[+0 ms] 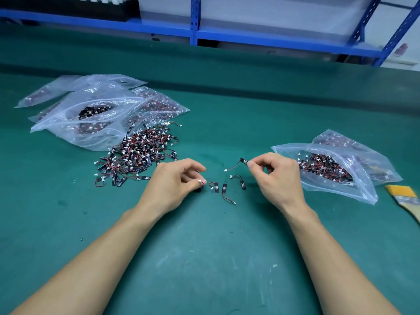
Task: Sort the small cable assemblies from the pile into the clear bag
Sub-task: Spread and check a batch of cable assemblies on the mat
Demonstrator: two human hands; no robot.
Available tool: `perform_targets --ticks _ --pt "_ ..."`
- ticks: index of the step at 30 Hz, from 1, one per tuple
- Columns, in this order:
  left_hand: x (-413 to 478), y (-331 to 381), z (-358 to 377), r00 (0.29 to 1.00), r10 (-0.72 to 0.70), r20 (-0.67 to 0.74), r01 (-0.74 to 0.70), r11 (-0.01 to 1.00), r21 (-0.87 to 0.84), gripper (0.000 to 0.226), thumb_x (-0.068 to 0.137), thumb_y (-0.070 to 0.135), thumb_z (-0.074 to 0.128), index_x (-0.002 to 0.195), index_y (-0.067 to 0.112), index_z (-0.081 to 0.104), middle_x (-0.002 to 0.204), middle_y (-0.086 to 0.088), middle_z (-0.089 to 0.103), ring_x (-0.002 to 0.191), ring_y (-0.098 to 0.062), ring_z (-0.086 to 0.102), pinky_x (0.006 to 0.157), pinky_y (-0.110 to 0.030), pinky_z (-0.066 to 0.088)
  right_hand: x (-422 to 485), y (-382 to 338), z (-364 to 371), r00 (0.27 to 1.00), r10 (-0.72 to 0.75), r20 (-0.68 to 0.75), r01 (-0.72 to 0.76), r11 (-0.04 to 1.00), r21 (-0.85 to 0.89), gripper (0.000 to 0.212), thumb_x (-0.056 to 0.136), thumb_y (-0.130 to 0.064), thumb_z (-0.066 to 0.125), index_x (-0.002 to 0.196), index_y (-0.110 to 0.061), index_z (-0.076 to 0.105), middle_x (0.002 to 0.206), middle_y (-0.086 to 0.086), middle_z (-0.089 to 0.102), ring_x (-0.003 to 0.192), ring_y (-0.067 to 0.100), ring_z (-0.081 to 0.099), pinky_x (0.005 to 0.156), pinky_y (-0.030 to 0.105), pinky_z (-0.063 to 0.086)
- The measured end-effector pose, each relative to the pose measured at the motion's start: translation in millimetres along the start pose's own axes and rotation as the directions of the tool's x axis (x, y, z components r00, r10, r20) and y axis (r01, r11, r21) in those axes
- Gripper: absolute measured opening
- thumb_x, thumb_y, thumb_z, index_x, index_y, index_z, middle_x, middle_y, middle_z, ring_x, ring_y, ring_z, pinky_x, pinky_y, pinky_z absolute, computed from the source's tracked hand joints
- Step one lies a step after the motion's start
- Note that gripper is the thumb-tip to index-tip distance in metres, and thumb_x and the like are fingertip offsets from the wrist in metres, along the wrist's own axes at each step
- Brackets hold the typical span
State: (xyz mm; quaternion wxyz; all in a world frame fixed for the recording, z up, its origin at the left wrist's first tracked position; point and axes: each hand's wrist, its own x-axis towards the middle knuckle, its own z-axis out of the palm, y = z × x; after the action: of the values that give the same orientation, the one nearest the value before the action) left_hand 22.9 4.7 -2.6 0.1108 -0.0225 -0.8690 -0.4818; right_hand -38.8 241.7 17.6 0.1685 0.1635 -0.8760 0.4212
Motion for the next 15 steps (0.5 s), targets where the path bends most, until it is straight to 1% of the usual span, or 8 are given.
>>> perform_targets --ticks 3,5,8,10,12,15 --pt "2 1 3 0.998 0.042 -0.039 -0.037 0.991 0.125 0.018 0.08 0.017 0.081 0.092 0.029 0.075 0.072 0.022 0.072 0.068 -0.002 0.068 0.074 -0.032 0.057 3 7 -9 1.0 0.026 0.008 -0.025 0.995 -0.096 0.023 0.082 -0.026 0.068 0.062 -0.015 0.069 0.055 -0.007 0.059 0.055 0.008 0.051 0.055 0.015 0.033" --pt "3 2 4 0.997 0.058 -0.055 -0.048 0.983 0.18 0.013 0.081 0.024 0.082 0.091 0.029 0.077 0.069 0.022 0.07 0.065 -0.002 0.067 0.073 -0.034 0.057 6 12 -14 0.998 0.067 0.014 -0.063 0.981 -0.185 0.025 0.082 -0.027 0.069 0.061 -0.015 0.068 0.053 -0.004 0.06 0.054 0.014 0.053 0.056 0.023 0.04" --pt "4 0 4 0.994 0.083 -0.068 -0.064 0.969 0.24 0.011 0.083 0.027 0.08 0.094 0.03 0.078 0.07 0.022 0.069 0.065 -0.004 0.065 0.072 -0.036 0.056 9 16 -20 0.989 0.146 0.034 -0.127 0.939 -0.32 0.025 0.08 -0.032 0.068 0.06 -0.017 0.07 0.05 -0.001 0.061 0.058 0.022 0.059 0.059 0.028 0.049" --pt "5 -1 3 0.992 0.101 -0.079 -0.078 0.963 0.257 0.011 0.084 0.026 0.078 0.096 0.028 0.078 0.071 0.02 0.069 0.063 -0.006 0.063 0.072 -0.036 0.056 9 17 -21 0.98 0.183 0.074 -0.138 0.904 -0.404 0.029 0.08 -0.038 0.067 0.062 -0.016 0.071 0.051 0.001 0.062 0.062 0.026 0.061 0.061 0.03 0.053" --pt "7 -2 2 0.988 0.121 -0.096 -0.089 0.955 0.284 0.013 0.084 0.025 0.079 0.096 0.028 0.077 0.071 0.02 0.068 0.058 -0.002 0.057 0.069 -0.035 0.055 9 17 -21 0.97 0.206 0.129 -0.123 0.875 -0.468 0.032 0.081 -0.043 0.066 0.064 -0.016 0.071 0.052 0.002 0.062 0.064 0.025 0.061 0.061 0.029 0.052" --pt "8 -1 3 0.985 0.124 -0.122 -0.081 0.947 0.311 0.014 0.081 0.026 0.08 0.094 0.027 0.075 0.07 0.023 0.066 0.054 0.0 0.051 0.066 -0.032 0.052 9 17 -22 0.946 0.227 0.231 -0.09 0.87 -0.486 0.037 0.08 -0.047 0.068 0.056 -0.019 0.066 0.049 -0.006 0.06 0.057 0.013 0.057 0.055 0.026 0.042"
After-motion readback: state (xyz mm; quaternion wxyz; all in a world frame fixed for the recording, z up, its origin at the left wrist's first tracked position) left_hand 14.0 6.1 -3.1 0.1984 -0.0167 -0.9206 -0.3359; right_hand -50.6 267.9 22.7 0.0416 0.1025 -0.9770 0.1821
